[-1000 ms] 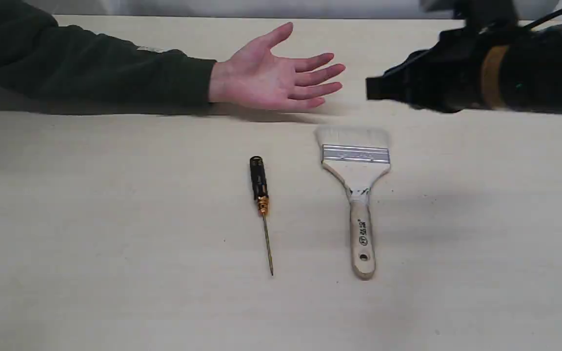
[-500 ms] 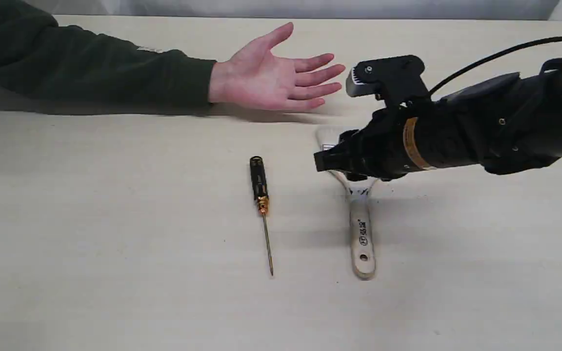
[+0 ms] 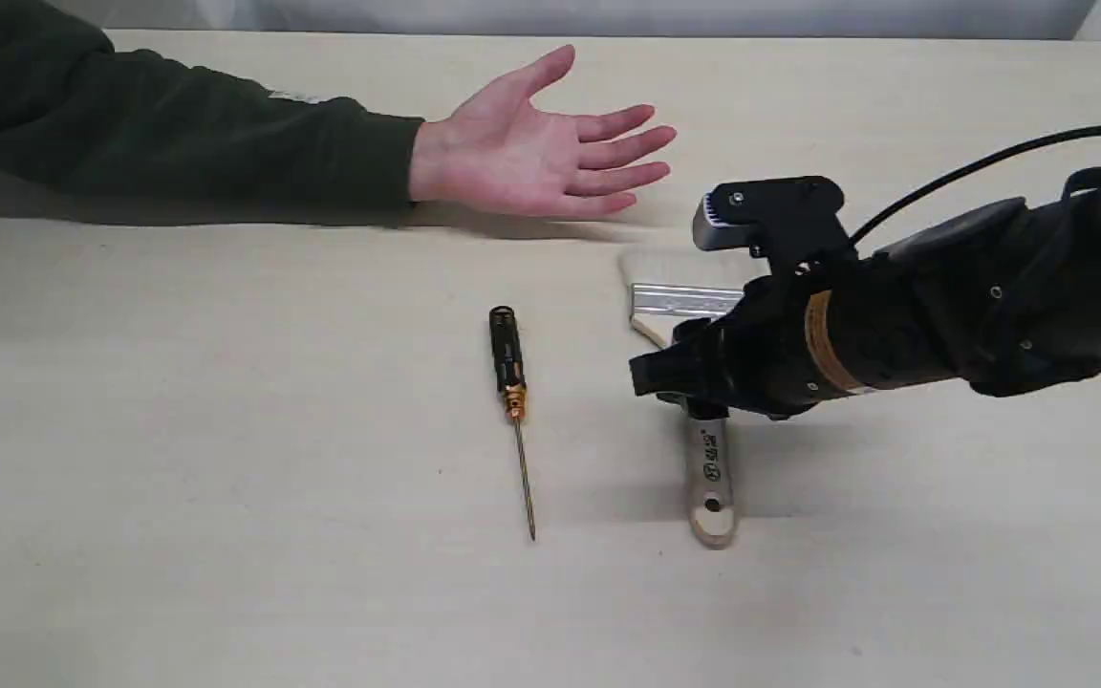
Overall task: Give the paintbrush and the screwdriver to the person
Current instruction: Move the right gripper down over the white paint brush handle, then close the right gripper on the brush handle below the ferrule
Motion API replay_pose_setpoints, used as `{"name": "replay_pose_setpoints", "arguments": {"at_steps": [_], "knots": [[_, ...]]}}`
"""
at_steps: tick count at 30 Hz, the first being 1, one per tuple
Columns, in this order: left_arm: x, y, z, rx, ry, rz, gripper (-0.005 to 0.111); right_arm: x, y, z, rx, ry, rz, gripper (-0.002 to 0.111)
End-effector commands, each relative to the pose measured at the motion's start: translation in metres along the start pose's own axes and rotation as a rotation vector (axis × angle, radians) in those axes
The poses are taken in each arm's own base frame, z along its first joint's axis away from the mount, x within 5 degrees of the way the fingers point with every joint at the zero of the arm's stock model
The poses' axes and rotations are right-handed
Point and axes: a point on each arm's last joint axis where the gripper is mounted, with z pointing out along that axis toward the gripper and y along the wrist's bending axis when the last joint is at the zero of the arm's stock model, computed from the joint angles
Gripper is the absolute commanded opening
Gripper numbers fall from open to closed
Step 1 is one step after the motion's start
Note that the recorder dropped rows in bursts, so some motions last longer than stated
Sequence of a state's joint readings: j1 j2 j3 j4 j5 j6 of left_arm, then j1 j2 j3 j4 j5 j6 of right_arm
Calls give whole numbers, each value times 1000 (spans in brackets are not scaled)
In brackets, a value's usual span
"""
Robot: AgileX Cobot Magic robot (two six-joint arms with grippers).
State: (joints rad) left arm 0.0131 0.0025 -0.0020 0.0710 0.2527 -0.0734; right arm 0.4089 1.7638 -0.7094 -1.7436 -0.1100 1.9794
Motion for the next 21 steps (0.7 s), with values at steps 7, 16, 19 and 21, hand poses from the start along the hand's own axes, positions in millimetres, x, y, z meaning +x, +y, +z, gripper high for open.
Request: {"name": "replay_pose_setpoints", "arguments": {"at_steps": [7, 16, 19, 21], "knots": [[0, 0, 0, 2, -4, -2, 0, 3, -3, 1, 30, 1, 42, 53], [0, 0, 0, 2, -4, -2, 0, 3, -3, 1, 26, 3, 73, 53], [0, 0, 0, 2, -4, -2, 0, 4, -3, 1, 24, 6, 77, 53], [0, 0, 0, 2, -4, -2, 0, 5, -3, 1, 25, 8, 79, 53]]}}
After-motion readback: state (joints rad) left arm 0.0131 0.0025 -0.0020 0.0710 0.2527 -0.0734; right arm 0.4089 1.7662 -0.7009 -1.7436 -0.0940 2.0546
